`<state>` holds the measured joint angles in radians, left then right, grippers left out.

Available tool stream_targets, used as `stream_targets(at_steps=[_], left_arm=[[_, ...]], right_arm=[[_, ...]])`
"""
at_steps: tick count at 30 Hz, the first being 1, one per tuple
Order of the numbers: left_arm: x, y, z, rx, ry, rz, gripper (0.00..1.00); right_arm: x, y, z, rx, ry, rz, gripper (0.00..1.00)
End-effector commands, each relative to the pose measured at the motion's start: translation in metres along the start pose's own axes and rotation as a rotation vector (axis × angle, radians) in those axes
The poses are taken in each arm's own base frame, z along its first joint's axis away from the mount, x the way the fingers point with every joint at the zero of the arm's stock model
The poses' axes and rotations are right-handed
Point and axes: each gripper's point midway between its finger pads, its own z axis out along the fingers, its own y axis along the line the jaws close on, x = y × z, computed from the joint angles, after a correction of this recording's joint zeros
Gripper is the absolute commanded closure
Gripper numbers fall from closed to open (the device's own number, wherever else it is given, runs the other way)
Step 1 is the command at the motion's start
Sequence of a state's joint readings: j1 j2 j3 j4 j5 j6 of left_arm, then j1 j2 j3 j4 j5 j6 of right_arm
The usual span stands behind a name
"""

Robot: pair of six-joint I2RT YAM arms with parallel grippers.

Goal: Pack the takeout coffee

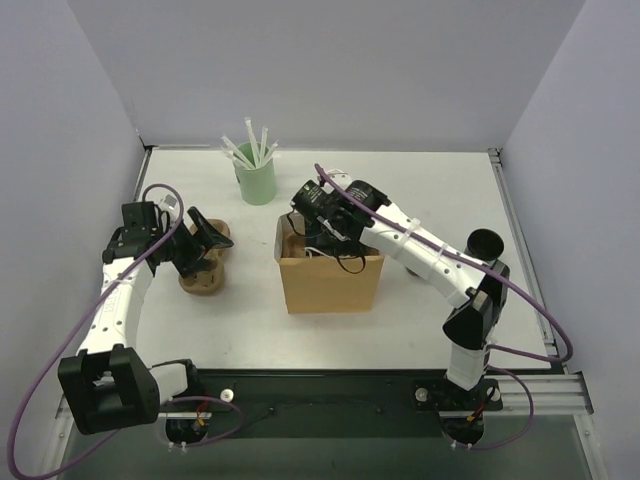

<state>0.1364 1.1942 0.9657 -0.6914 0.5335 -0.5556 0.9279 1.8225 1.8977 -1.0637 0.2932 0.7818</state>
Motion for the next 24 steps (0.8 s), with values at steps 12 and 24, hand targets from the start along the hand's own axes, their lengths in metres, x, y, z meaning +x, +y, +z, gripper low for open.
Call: stream_targets(at_steps=[12, 24], left_arm=[[-0.017, -0.098, -0.022, 0.237, -0.165, 0.187, 0.18], [0.013, -0.179, -0.051, 0.376, -0.176, 0.402, 0.28]], right_arm=[[-0.039, -0.026, -0.063, -0.137, -0.101, 0.032, 0.39], [-0.048, 0.008, -0.046, -0.248, -0.141, -0.014, 0.50]])
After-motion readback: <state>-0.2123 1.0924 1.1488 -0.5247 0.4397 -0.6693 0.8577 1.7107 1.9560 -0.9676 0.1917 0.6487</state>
